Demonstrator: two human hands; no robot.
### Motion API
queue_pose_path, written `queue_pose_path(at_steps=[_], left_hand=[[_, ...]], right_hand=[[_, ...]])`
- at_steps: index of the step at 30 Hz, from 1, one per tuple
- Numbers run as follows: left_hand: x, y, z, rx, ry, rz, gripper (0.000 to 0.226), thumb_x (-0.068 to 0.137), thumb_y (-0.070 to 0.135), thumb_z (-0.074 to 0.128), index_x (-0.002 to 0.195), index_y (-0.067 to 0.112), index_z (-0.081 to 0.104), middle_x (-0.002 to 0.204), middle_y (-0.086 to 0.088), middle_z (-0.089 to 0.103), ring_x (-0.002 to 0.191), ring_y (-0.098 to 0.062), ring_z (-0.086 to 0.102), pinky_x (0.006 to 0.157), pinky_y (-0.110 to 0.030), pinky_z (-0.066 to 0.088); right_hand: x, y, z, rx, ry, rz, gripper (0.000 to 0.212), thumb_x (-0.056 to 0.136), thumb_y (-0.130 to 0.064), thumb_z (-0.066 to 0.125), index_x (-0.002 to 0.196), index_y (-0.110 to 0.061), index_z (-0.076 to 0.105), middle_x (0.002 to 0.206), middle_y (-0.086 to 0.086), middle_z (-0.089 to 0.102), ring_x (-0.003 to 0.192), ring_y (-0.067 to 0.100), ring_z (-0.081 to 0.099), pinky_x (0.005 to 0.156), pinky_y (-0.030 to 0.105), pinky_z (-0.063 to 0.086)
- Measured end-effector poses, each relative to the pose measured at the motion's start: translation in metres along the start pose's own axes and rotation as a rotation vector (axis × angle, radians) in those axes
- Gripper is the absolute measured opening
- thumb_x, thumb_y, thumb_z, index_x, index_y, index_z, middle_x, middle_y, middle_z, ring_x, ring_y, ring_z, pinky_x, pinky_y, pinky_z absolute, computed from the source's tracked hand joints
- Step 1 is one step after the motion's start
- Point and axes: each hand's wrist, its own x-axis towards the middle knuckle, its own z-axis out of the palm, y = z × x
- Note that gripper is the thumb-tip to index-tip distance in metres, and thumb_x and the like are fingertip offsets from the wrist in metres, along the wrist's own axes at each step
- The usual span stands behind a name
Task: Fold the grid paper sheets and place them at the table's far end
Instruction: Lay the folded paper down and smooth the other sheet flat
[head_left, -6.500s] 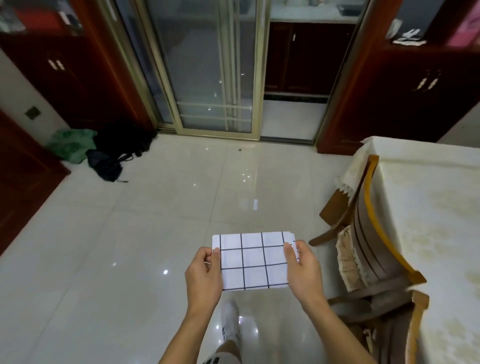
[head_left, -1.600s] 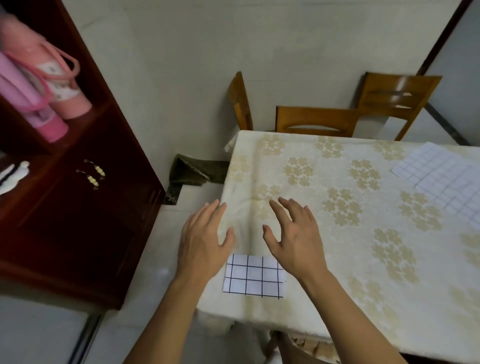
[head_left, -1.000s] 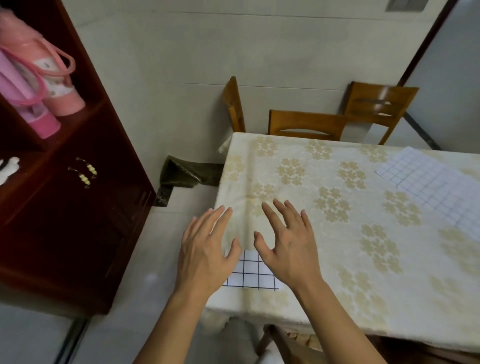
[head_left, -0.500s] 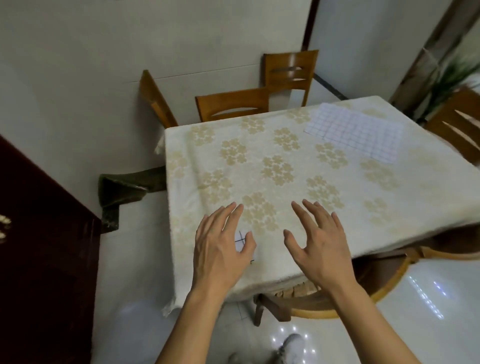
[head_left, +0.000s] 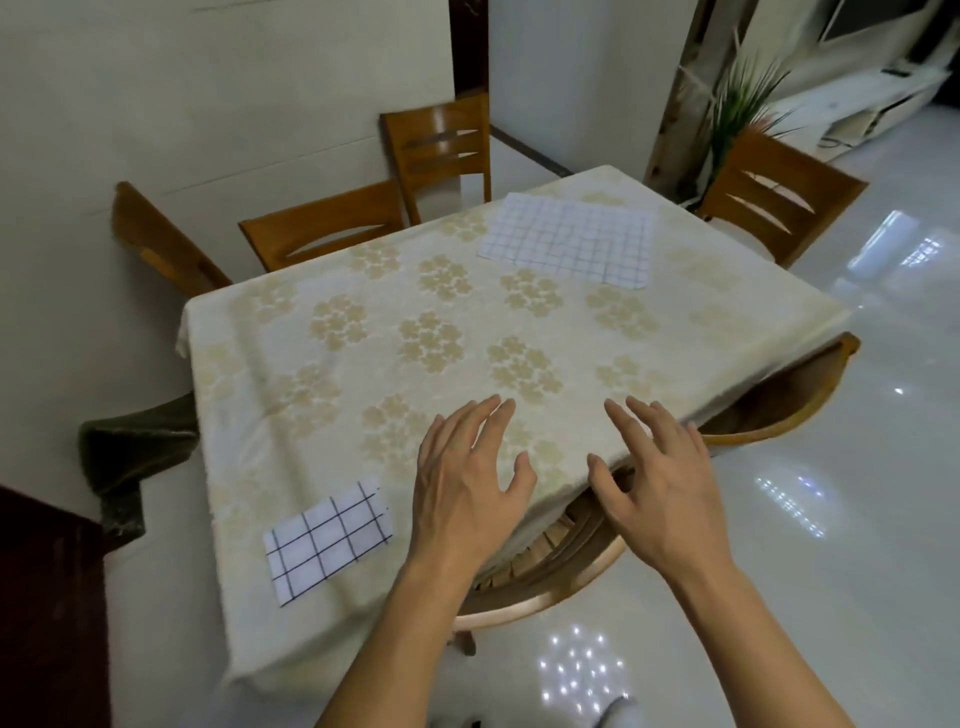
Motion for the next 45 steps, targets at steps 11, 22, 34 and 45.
queue_pose_path(at_steps=[11, 22, 34, 45], left_hand=[[0.047, 0.129, 0.108, -0.021, 0.013, 0.007, 0.053, 0.091, 0.04, 0.044, 0.14, 0.023, 0.052, 0.145, 0.005, 0.05, 0.137, -0.012, 0.041, 0.119, -0.041, 0.025], [0.107, 0.212, 0.183, 0.024, -0.039, 0.059, 0.051, 0.09, 0.04, 0.046, 0.139, 0.024, 0.053, 0.145, 0.007, 0.051, 0.135, -0.011, 0.041, 0.12, -0.032, 0.016], [0.225, 0.276, 0.289, -0.018, -0.069, 0.088, 0.05, 0.09, 0.042, 0.045, 0.136, 0.024, 0.054, 0.142, 0.005, 0.053, 0.133, -0.014, 0.045, 0.118, -0.041, 0.029], [0.341, 0.32, 0.364, -0.021, -0.105, 0.03, 0.056, 0.09, 0.055, 0.035, 0.138, 0.031, 0.052, 0.144, 0.007, 0.053, 0.133, -0.014, 0.047, 0.115, -0.047, 0.034]], right_hand=[[0.038, 0.158, -0.05, 0.016, 0.027, -0.005, 0.061, 0.089, -0.051, 0.045, 0.143, -0.024, 0.049, 0.144, 0.003, 0.051, 0.139, 0.024, 0.041, 0.118, 0.052, 0.027], [0.079, 0.273, -0.081, 0.061, 0.043, 0.041, 0.058, 0.089, -0.046, 0.052, 0.141, -0.023, 0.051, 0.143, 0.002, 0.053, 0.138, 0.024, 0.041, 0.111, 0.056, 0.035], [0.191, 0.39, -0.091, 0.029, 0.025, 0.088, 0.057, 0.09, -0.049, 0.049, 0.141, -0.023, 0.051, 0.144, 0.004, 0.052, 0.134, 0.025, 0.045, 0.115, 0.052, 0.031], [0.311, 0.472, -0.091, -0.013, -0.037, 0.131, 0.054, 0.09, -0.044, 0.059, 0.142, -0.028, 0.051, 0.148, 0.002, 0.049, 0.137, 0.026, 0.042, 0.116, 0.055, 0.031]])
